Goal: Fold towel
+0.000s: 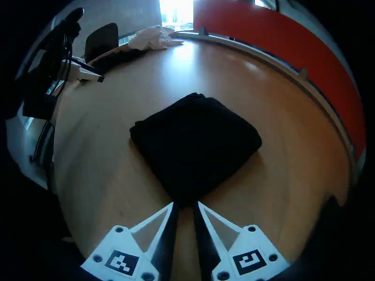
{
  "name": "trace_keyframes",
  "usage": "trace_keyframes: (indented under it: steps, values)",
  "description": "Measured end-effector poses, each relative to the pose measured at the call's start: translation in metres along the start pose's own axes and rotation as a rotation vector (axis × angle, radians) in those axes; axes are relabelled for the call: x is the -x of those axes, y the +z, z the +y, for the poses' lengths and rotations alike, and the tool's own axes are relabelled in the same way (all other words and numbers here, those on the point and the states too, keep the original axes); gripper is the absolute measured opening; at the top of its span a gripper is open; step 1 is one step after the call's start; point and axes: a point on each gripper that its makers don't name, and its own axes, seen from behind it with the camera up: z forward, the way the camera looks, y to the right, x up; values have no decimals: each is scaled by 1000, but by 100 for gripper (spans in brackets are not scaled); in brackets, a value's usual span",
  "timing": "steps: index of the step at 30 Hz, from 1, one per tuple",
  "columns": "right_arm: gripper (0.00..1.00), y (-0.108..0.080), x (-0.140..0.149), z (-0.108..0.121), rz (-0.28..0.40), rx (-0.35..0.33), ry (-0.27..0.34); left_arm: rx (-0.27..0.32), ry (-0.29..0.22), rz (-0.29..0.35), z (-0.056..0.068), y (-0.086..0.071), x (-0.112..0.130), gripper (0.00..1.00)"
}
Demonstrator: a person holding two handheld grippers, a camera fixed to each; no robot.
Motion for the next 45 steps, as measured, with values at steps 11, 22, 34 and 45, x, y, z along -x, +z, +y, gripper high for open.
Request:
trace_keyframes:
  steps: [11, 22, 34, 45]
  values:
    - [4, -3, -3, -1, 11, 0, 14, 4, 8, 2, 2, 0, -2, 100]
    - [4, -23, -31, 6, 57, 16, -3, 5, 11, 7, 2, -1, -3, 100]
    - [4, -61, -100, 12, 144, 26, -67, 9, 13, 24, 6, -3, -13, 100]
    - [4, -88, -133, 10, 189, 25, -100, 15, 15, 28, 9, -4, -18, 100]
